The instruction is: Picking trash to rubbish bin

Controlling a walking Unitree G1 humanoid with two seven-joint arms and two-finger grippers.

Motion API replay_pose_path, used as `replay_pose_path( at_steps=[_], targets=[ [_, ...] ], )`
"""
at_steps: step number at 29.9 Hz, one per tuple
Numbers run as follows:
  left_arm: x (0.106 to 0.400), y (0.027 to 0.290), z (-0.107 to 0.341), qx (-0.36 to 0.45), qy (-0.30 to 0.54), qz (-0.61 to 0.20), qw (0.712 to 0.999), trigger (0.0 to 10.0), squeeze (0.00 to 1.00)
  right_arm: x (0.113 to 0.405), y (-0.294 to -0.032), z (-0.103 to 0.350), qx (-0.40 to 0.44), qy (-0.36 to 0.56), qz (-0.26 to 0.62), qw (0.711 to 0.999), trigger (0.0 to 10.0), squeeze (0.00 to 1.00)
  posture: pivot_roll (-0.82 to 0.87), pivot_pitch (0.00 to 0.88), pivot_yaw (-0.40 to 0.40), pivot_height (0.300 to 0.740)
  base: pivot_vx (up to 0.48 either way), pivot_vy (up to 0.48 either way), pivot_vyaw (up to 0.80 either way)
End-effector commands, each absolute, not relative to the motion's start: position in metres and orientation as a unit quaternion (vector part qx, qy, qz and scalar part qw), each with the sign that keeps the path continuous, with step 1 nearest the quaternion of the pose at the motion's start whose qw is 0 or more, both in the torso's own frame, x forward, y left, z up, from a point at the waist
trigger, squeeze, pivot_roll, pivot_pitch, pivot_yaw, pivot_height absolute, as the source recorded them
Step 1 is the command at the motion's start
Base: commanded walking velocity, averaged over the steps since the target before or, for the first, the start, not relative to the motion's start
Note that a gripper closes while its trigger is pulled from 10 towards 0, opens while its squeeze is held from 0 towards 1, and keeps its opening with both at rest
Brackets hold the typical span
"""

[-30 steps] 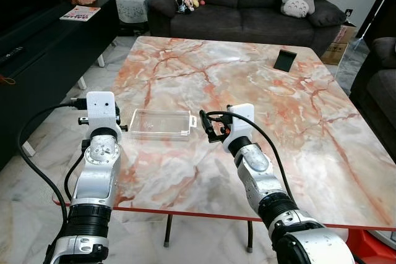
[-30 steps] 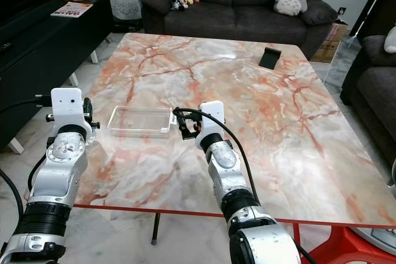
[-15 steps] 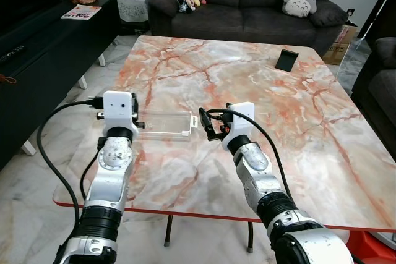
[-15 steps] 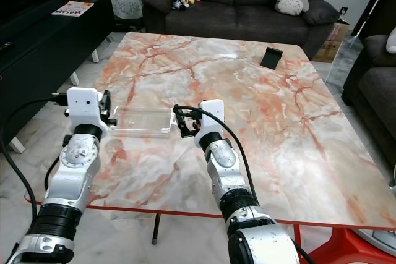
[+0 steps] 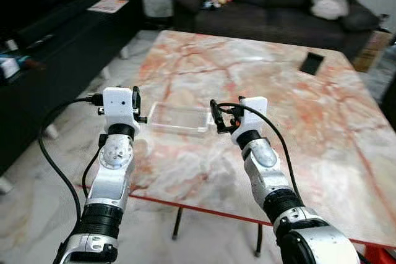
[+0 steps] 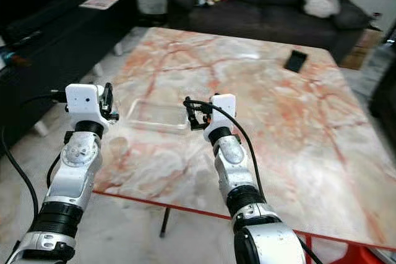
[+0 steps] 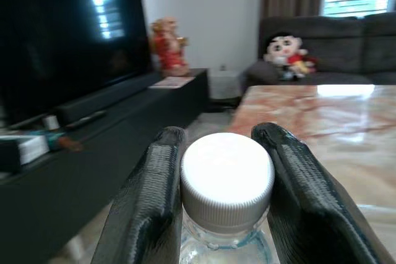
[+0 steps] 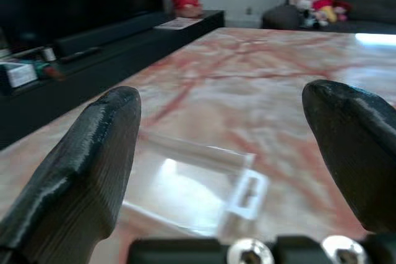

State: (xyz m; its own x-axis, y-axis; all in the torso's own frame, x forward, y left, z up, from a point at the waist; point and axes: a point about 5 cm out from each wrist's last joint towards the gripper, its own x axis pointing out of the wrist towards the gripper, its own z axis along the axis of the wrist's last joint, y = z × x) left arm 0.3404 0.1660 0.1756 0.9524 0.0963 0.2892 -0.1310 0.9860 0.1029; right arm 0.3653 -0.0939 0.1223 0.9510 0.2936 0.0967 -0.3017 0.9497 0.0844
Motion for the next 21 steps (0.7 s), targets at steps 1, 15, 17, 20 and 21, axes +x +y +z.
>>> replay_pose_path(
  at_steps=[1, 15, 17, 20, 21],
  targets=[
    [0.3429, 0.1627, 0.1831, 0.065, -0.16, 0.056, 0.983, 10.0, 0.0, 0.3687, -0.0951, 0.132, 0.046, -0.06, 0.148, 0.986, 10.0, 0.0, 0.04, 0.0, -0.068, 0.74, 0.0, 0.0, 0.79],
    [0.3441, 0.165, 0.1883, 0.077, -0.163, 0.066, 0.981, 10.0, 0.0, 0.3686, -0.0992, 0.1308, 0.04, -0.059, 0.143, 0.987, 10.0, 0.0, 0.04, 0.0, -0.065, 0.74, 0.0, 0.0, 0.8],
    [0.3441, 0.1667, 0.1881, 0.076, -0.161, 0.072, 0.981, 10.0, 0.0, 0.3685, -0.0992, 0.1308, 0.039, -0.06, 0.143, 0.987, 10.0, 0.0, 0.04, 0.0, -0.065, 0.74, 0.0, 0.0, 0.8],
    [0.3441, 0.1678, 0.1881, 0.075, -0.16, 0.075, 0.981, 10.0, 0.0, 0.3684, -0.0992, 0.1309, 0.039, -0.061, 0.143, 0.987, 10.0, 0.0, 0.04, 0.0, -0.067, 0.74, 0.0, 0.0, 0.8],
    [0.344, 0.168, 0.1881, 0.075, -0.16, 0.075, 0.981, 10.0, 0.0, 0.3684, -0.0992, 0.1309, 0.039, -0.061, 0.143, 0.987, 10.0, 0.0, 0.04, 0.0, -0.067, 0.74, 0.0, 0.0, 0.8]
  ],
)
